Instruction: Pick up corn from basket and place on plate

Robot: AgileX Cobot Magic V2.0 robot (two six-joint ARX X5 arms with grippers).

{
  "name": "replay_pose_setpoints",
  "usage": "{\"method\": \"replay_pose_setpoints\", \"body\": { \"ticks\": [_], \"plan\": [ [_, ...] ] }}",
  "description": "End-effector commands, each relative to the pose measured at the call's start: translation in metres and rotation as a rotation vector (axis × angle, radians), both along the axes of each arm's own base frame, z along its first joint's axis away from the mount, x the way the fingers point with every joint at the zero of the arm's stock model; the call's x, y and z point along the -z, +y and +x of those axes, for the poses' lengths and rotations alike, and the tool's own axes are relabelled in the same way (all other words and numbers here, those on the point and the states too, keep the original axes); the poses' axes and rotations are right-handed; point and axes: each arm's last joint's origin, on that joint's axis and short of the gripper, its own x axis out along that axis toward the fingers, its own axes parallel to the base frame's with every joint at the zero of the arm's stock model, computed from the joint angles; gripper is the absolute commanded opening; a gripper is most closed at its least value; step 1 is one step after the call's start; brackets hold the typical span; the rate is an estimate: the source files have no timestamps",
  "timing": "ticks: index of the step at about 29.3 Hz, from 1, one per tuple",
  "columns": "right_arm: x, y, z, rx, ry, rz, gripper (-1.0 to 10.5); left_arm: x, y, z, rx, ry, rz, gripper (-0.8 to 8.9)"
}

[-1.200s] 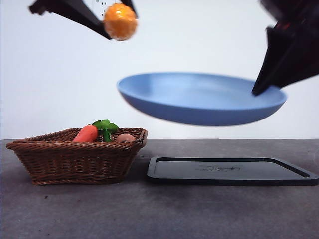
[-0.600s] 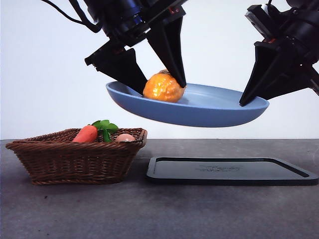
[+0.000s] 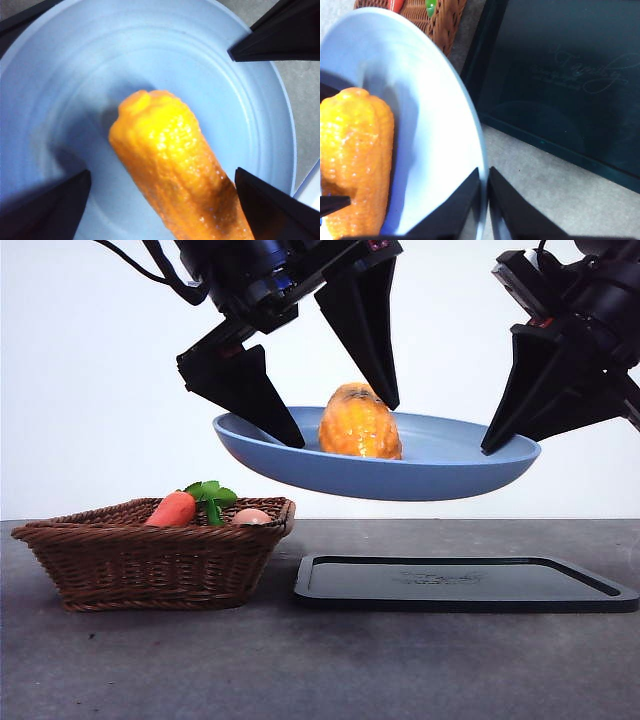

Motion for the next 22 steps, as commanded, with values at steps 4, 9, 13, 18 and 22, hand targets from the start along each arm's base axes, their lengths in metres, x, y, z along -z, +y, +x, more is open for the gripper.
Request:
{"method": "replay_pose_setpoints", "body": {
  "ticks": [4, 9, 13, 18, 22],
  "plan": [
    [-0.004, 0.001, 0.005, 0.005, -0.012, 0.011, 0.0, -0.011, -0.003, -0.002, 0.018, -0.028, -0.016, 4.71],
    [-0.003, -0.001, 0.006, 0.015, -0.009, 0.009, 0.0, -0.035, 0.000, -0.004, 0.018, -0.056, -0.046, 4.71],
    [-0.002, -0.001, 0.007, 0.015, -0.002, 0.007, 0.0, -0.053, 0.002, -0.006, 0.025, -0.059, -0.041, 4.71],
    [-0.002, -0.005, 0.009, 0.036, -0.012, 0.004, 0.0, -0.073, 0.003, -0.007, 0.043, -0.086, -0.047, 4.70],
    [-0.002, -0.015, 0.014, 0.097, -0.033, -0.020, 0.0, -0.084, 0.004, -0.008, 0.043, -0.109, -0.071, 4.70]
  ]
}}
